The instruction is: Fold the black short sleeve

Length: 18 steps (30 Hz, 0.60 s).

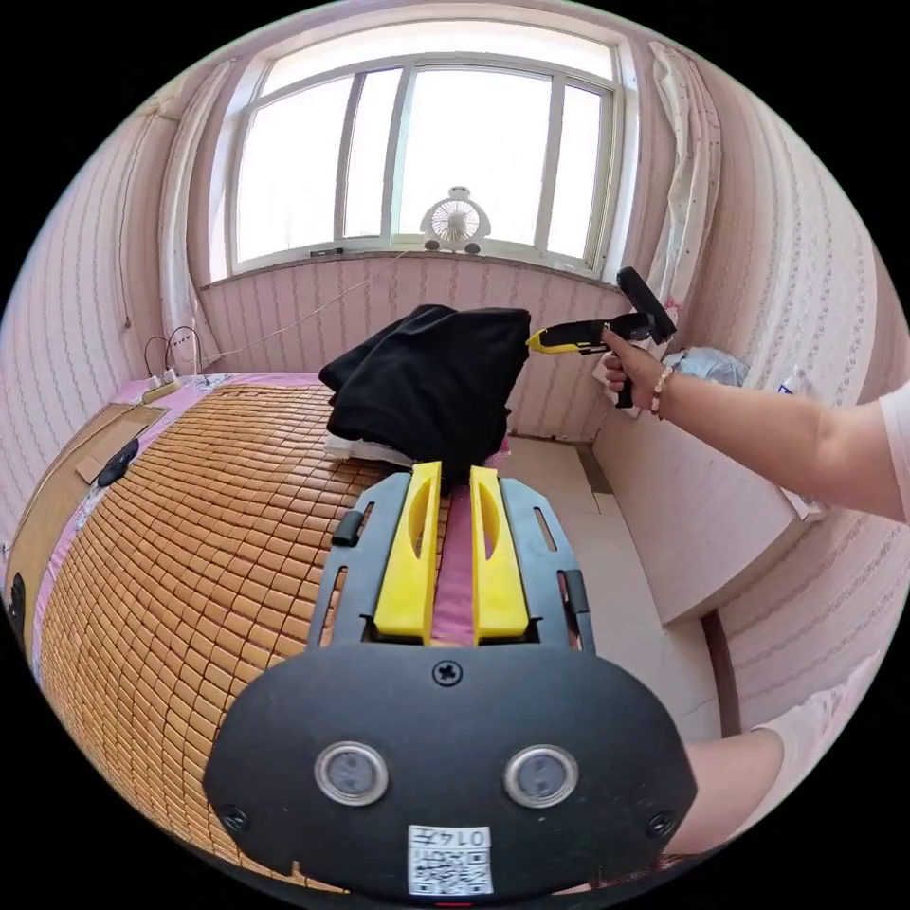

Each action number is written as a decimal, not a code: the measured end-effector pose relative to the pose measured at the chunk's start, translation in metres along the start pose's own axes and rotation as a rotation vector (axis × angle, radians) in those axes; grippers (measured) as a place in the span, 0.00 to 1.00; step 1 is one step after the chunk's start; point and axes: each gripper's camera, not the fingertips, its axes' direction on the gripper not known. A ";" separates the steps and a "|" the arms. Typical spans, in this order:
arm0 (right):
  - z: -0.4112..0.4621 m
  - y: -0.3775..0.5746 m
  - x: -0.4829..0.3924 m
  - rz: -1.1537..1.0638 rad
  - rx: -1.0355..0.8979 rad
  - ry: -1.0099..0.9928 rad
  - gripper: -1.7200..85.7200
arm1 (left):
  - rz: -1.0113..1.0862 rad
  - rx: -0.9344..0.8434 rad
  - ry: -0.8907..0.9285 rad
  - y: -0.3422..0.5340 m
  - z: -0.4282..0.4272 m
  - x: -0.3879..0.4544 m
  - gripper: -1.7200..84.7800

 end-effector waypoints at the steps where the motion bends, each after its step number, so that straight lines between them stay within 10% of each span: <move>1: 0.000 0.004 0.005 0.010 0.010 -0.013 0.12 | 0.014 -0.021 -0.016 0.004 0.005 0.000 0.09; 11: -0.058 -0.018 -0.017 -0.079 0.347 0.133 0.09 | -0.160 -0.048 -0.072 -0.031 0.045 -0.068 0.10; 18: 0.046 -0.097 -0.048 -0.201 -0.082 0.218 0.14 | -0.338 0.005 -0.061 -0.076 0.092 -0.138 0.13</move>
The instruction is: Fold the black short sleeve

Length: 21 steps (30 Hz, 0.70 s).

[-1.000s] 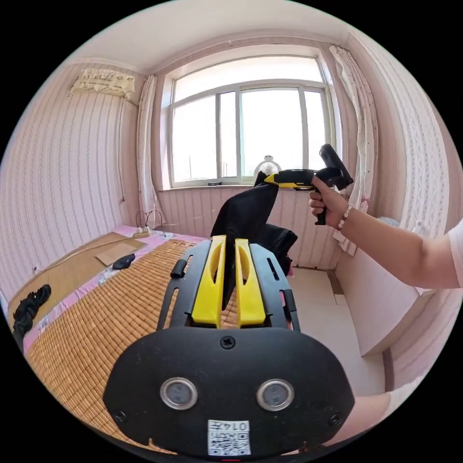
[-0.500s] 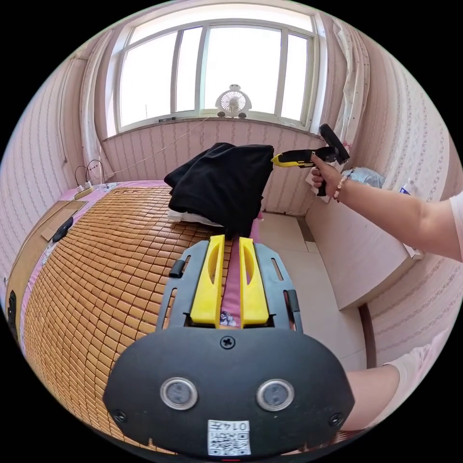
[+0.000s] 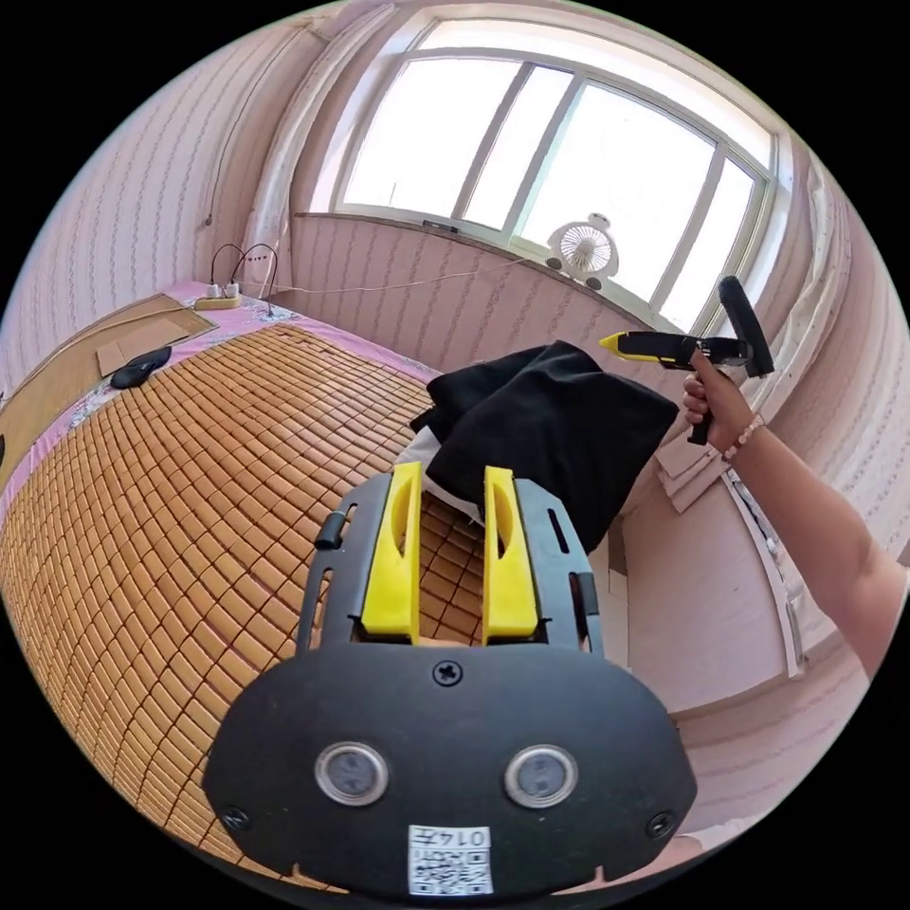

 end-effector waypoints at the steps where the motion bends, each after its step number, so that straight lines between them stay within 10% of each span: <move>1: 0.015 -0.009 -0.002 0.005 -0.035 0.004 0.15 | -0.021 -0.017 0.029 -0.008 0.012 -0.005 0.15; 21: 0.062 0.003 -0.029 0.132 -0.075 0.104 0.10 | -0.033 -0.024 -0.119 -0.066 -0.005 -0.008 0.08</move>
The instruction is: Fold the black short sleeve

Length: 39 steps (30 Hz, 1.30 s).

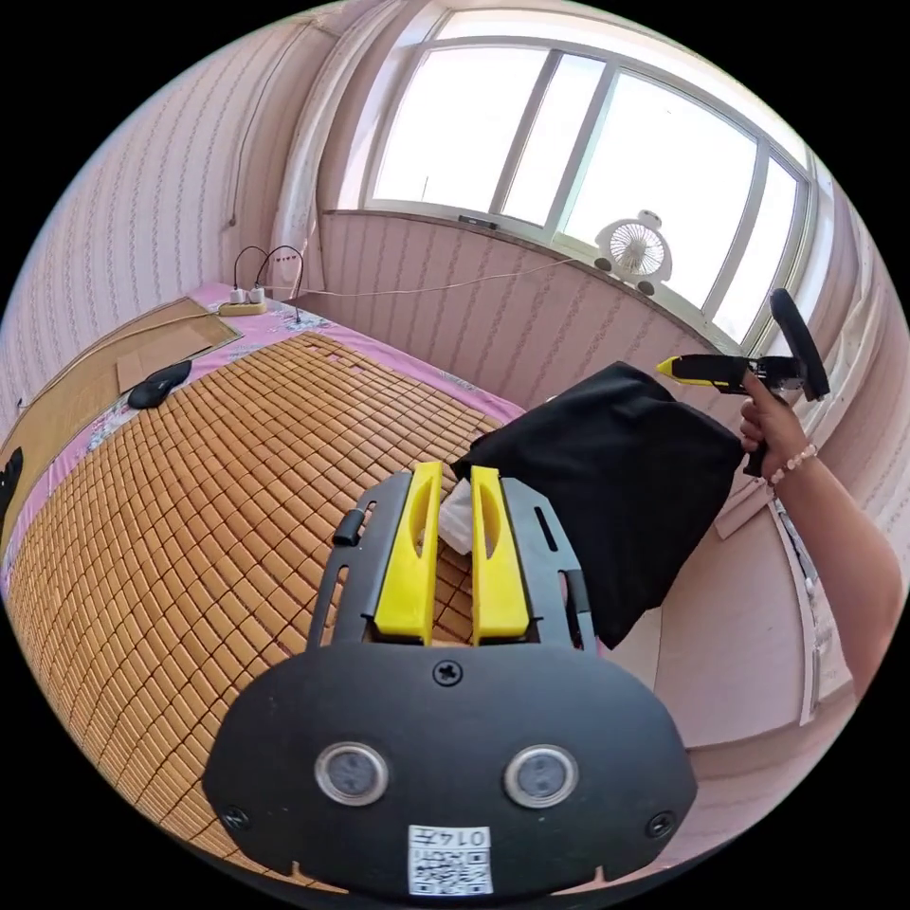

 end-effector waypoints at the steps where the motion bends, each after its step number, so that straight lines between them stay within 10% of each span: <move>1: -0.005 0.012 -0.003 0.007 0.046 -0.003 0.10 | -0.008 0.016 0.009 0.010 -0.016 -0.009 0.09; 9: -0.070 0.211 -0.062 -0.249 0.281 -0.105 0.11 | 0.141 0.008 -0.316 0.174 -0.238 -0.031 0.03; 17: -0.046 0.454 -0.197 -0.210 -0.121 -0.395 0.03 | 0.035 -0.210 -0.794 0.439 -0.531 0.030 0.02; 39: -0.160 0.621 -0.656 -0.937 0.138 -0.778 0.12 | -0.543 0.217 -1.120 0.753 -1.022 0.004 0.15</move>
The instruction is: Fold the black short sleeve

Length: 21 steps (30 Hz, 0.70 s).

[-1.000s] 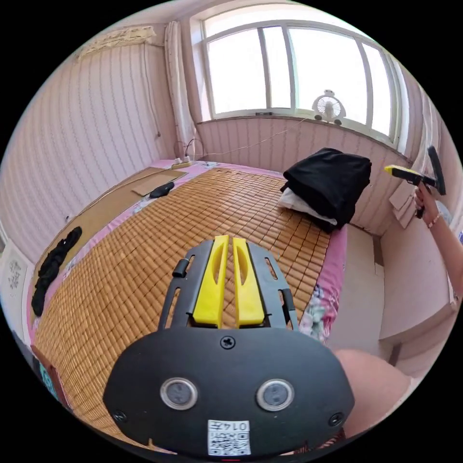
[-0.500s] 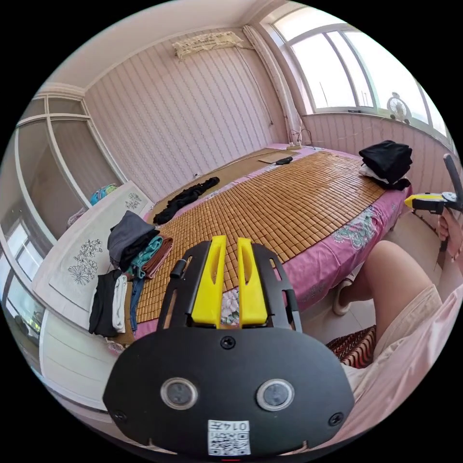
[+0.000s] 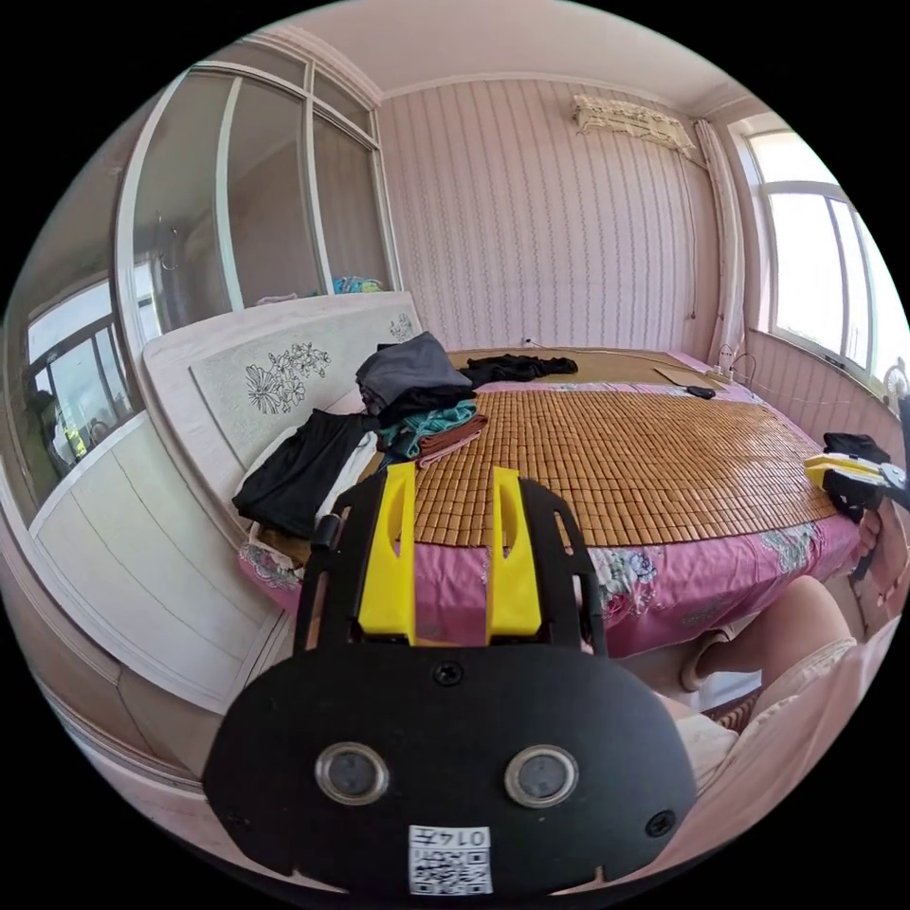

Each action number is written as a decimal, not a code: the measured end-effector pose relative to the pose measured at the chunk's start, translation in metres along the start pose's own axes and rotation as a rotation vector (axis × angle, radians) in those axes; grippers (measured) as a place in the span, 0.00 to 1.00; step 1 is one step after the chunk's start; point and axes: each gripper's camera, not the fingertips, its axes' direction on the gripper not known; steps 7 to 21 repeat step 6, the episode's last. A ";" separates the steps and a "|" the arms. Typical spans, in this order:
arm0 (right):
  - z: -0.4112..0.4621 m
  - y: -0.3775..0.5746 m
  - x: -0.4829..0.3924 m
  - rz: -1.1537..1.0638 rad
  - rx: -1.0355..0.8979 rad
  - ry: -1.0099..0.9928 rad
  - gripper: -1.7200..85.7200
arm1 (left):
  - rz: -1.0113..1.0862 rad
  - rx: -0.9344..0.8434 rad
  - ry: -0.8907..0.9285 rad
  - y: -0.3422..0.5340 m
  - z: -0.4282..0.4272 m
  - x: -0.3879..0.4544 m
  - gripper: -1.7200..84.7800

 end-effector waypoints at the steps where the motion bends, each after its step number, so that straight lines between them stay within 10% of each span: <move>1: 0.018 -0.008 -0.014 -0.009 -0.002 -0.021 0.12 | -0.016 -0.013 -0.015 0.004 0.000 -0.027 0.15; 21: 0.088 -0.045 -0.069 -0.057 -0.035 -0.129 0.14 | -0.074 -0.061 -0.069 0.015 0.004 -0.122 0.16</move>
